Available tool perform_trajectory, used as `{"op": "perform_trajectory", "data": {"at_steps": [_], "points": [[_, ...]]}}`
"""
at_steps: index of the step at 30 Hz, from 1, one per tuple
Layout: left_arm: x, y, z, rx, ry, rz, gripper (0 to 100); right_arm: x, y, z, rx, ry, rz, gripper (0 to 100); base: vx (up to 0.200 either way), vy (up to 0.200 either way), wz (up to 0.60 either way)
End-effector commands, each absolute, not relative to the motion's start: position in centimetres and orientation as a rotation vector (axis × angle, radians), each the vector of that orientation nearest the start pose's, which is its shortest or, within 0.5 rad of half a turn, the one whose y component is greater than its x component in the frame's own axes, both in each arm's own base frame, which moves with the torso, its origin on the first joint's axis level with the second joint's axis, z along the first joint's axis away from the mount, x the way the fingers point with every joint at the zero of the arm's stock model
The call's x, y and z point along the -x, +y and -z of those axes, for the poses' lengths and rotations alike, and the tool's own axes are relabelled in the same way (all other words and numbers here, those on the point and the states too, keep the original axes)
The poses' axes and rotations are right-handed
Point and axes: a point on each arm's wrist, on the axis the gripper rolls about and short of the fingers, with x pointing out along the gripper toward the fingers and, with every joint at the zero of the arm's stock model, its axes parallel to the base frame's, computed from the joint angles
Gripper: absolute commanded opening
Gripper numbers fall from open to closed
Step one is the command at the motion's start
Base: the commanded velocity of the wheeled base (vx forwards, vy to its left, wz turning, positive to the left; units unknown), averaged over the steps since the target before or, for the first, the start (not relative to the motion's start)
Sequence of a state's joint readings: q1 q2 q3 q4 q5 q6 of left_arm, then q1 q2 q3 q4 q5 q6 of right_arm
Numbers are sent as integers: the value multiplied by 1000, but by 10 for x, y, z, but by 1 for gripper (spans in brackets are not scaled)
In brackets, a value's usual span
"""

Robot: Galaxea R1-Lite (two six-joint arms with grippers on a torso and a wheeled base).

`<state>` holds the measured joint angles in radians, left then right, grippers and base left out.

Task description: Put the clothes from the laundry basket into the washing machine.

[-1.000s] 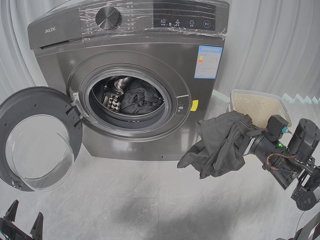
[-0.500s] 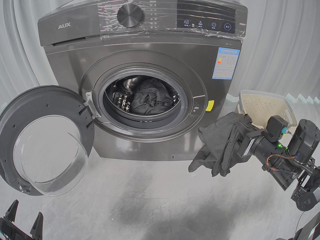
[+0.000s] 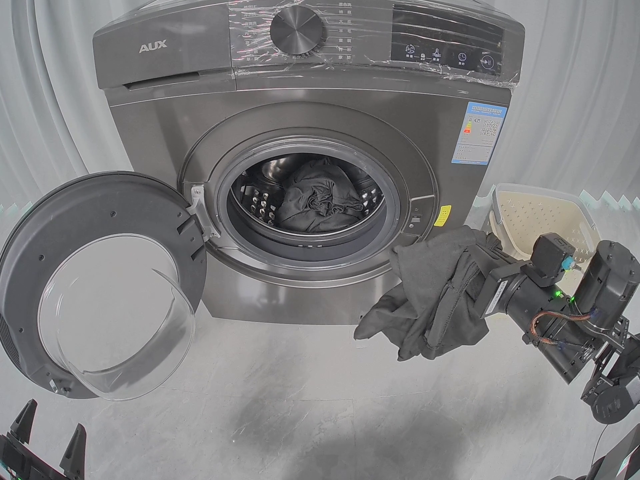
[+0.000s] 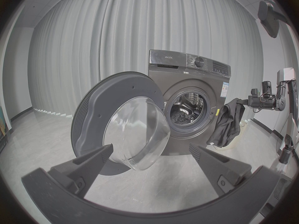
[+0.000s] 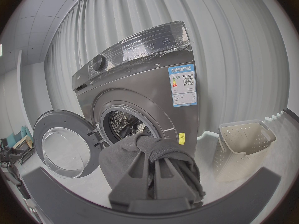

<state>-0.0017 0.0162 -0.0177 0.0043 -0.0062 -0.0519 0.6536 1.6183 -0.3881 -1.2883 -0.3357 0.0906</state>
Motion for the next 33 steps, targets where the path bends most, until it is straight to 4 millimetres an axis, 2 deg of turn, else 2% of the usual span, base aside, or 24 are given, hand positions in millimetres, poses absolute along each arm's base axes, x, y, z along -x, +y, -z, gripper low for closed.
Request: {"op": "perform_trajectory", "data": {"at_steps": [1,3,15,24,33], "points": [[23,0,-76,52,5,8,100,-198,144,-166,-117,-35,-326,0,200,0,0],[23,0,-76,52,5,8,100,-198,144,-166,-117,-35,-326,0,200,0,0],[23,0,-76,52,5,8,100,-198,145,-166,-125,-32,-329,0,0,0,0],[23,0,-76,52,5,8,100,-198,146,-164,-123,-25,-330,0,0,200,0],[23,0,-76,52,5,8,100,-198,146,-163,-123,-25,-329,0,0,0,0]]}}
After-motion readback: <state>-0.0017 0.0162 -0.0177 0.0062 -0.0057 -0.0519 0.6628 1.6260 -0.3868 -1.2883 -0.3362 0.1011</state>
